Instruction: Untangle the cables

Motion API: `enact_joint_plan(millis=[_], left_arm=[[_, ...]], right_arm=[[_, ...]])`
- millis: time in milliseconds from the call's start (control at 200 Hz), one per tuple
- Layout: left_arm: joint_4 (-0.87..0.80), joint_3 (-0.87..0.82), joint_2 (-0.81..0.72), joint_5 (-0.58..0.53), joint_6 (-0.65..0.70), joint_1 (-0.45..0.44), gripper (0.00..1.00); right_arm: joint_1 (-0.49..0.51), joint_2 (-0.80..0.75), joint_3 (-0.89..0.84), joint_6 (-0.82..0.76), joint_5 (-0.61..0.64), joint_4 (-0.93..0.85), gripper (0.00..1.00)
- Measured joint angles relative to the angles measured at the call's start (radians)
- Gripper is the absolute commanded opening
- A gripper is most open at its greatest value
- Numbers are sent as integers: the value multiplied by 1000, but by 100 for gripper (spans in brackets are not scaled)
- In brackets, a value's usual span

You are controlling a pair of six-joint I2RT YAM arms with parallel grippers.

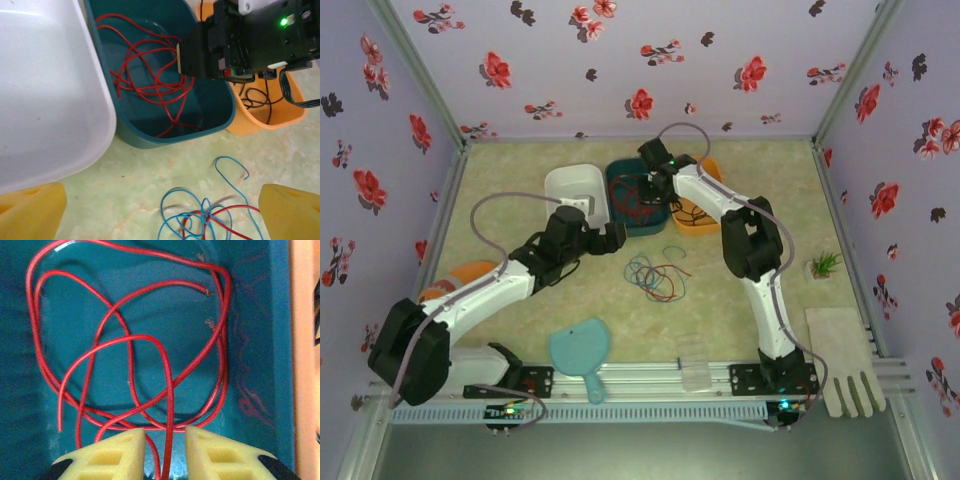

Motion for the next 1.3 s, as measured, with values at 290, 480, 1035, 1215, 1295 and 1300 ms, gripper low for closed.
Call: enact_joint_plan(millis=[290,480,1035,1215,1295,1300], left_arm=[[-102,130,168,216,31,22,90],[-211,220,271,263,92,20,84],[-370,425,539,307,218,-45,74],[-397,450,599,308,229,-49,74],[-408,451,622,309,233,-53,74],[-409,452,623,309,233,-53,74]], right_arm=[[2,-293,-183,-17,4,18,31],[2,-525,-458,-15,22,68,31],[13,-910,-996,-63,-17,137,29],[29,-891,-1028,-121,-22,143,26],[45,-859,-1028,-150,-21,152,26],[46,-858,-1028,-151,-20,153,26]])
